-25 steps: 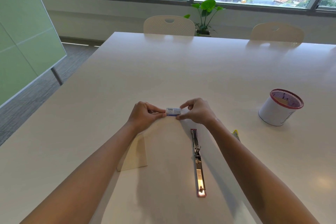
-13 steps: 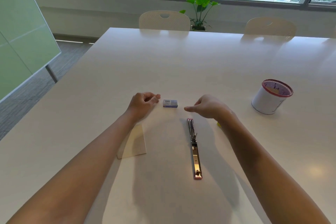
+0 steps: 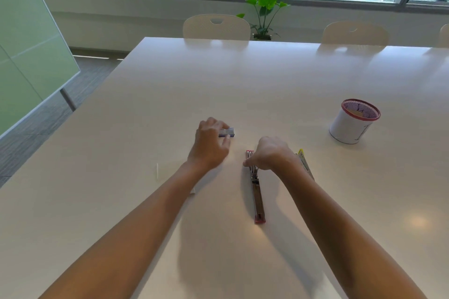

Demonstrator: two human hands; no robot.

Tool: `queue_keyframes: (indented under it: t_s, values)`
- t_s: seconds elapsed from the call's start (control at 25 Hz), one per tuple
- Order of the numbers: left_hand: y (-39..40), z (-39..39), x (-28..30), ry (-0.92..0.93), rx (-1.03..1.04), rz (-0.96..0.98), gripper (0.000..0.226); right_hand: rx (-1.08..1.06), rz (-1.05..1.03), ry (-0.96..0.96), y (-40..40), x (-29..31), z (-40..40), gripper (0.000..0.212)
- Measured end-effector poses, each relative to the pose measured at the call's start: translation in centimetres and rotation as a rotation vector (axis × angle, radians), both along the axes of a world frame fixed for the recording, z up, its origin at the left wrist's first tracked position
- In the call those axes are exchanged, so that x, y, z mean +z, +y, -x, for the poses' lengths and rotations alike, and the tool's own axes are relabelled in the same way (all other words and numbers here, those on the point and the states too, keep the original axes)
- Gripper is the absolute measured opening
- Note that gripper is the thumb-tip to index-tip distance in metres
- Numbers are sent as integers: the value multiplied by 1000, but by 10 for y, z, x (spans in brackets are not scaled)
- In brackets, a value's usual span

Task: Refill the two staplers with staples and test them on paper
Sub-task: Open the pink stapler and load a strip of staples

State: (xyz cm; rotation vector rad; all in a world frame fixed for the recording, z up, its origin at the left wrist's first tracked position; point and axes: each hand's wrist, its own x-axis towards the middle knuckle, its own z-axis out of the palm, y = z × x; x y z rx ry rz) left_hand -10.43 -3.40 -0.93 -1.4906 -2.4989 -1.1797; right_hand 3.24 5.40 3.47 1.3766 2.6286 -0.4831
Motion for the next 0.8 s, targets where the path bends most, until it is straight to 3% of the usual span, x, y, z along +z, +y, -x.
queue_keyframes:
  t_s: [0.28,0.6,0.8]
  values:
    - [-1,-54,3,-179,13,-37,24,58,5,-56,-9,4,-6,39]
    - [1,-80,6,-746,29,-58,25,21,105,94,-5,21,-26,47]
    - [-6,-93,5,-1122,-157,-46,58,-18,61,231,-11,33,-25,43]
